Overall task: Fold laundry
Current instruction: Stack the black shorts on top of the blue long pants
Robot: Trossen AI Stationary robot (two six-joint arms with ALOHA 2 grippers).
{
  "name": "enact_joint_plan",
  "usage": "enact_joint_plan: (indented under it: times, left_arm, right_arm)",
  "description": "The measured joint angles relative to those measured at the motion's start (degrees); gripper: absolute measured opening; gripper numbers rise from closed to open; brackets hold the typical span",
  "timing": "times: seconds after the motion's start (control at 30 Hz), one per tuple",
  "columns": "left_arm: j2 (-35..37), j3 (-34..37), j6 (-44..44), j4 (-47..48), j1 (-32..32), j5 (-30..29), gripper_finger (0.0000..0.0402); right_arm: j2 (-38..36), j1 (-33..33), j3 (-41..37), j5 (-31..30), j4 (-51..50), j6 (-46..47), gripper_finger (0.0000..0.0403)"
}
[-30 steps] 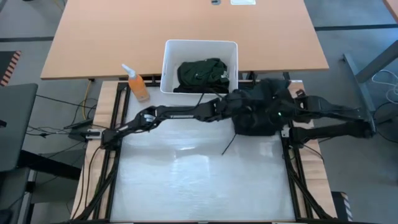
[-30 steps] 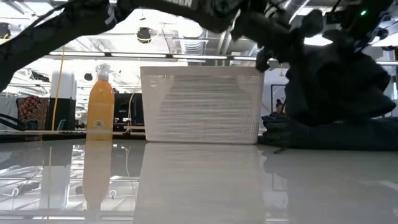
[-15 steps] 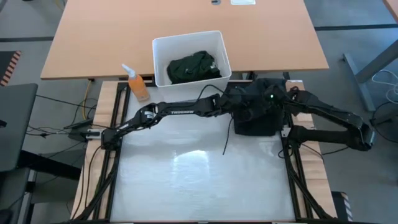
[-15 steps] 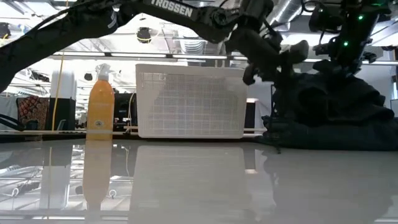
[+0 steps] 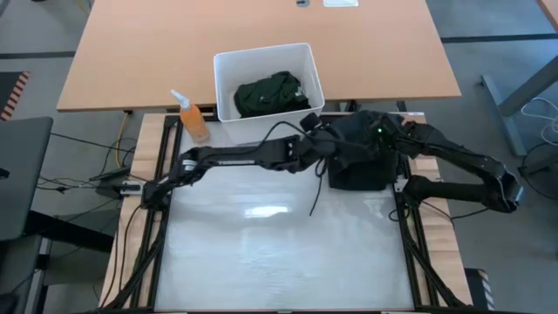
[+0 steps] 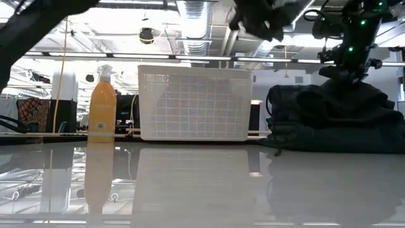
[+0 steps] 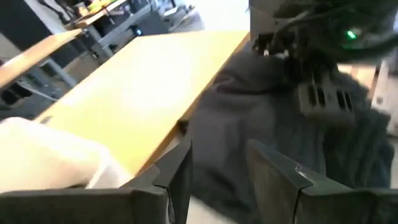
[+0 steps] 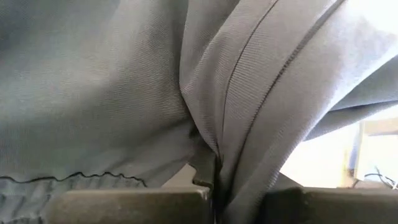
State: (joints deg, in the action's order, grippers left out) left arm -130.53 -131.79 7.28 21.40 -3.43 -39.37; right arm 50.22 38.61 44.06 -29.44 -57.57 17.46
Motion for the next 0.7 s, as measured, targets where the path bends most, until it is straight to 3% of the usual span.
enact_joint_plan:
  times: [0.13,0.27,0.4,0.53,0.7]
  left_arm:
    - [6.2,0.0,-2.1,9.7,0.0,0.3,0.0139]
    - [11.0,-0.1,-4.8,18.0,-0.8,0.5,0.0139]
    - [12.6,0.0,-5.5,24.0,0.2,0.9,0.0139]
    - [13.6,0.0,-6.7,30.1,1.6,-2.5,0.0139]
    - [13.7,0.1,-11.7,42.4,3.6,-6.4,0.0139]
  right_arm:
    - [0.0,0.1,2.5,0.0,-4.3,-0.2,0.0065]
    - [0.0,0.2,5.4,0.0,-7.5,-1.3,0.0106]
    - [0.1,0.2,8.1,0.9,-8.2,-4.5,0.0164]
    - [0.1,0.2,12.0,0.9,-10.5,-6.1,0.0217]
    - [0.0,0.2,19.8,0.9,-14.5,-5.1,0.0243]
